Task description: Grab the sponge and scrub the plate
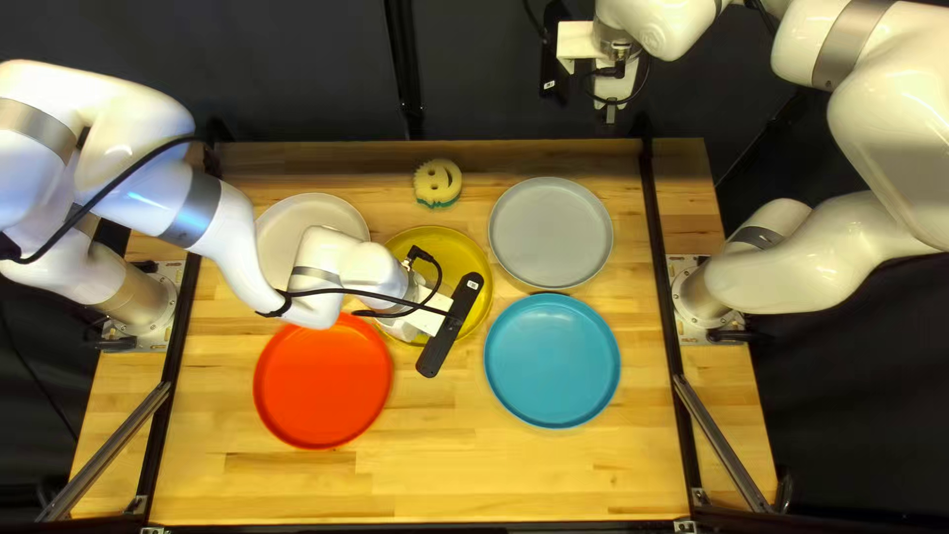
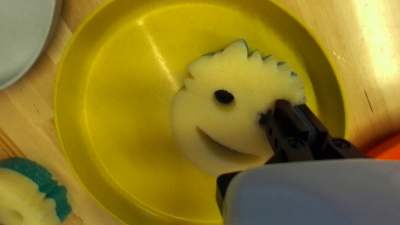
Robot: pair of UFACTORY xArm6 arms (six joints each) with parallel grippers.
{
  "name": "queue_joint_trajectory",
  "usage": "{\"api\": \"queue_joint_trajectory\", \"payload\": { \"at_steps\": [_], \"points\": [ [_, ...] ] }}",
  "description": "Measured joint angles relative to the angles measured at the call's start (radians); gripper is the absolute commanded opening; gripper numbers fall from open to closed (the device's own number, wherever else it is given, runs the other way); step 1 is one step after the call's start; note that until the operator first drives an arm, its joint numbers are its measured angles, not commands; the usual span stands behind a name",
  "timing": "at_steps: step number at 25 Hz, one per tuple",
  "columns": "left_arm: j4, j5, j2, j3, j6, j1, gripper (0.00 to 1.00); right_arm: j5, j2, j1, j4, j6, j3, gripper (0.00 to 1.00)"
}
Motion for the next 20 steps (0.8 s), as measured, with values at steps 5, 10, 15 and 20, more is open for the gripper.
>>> {"api": "queue_joint_trajectory", "payload": {
  "at_steps": [5,10,15,20],
  "points": [
    [0.004,-0.008,-0.038,0.051,-0.002,0.004,0.00,0.000,0.000,0.000,0.000,0.000,0.000,1.00],
    [0.024,-0.010,-0.125,0.150,-0.045,0.002,0.00,0.000,0.000,0.000,0.000,0.000,0.000,1.00],
    [0.037,-0.012,-0.207,0.255,-0.080,0.006,0.00,0.000,0.000,0.000,0.000,0.000,0.000,1.00],
    [0.032,-0.011,-0.213,0.267,-0.089,0.012,0.00,0.000,0.000,0.000,0.000,0.000,0.000,1.00]
  ]
}}
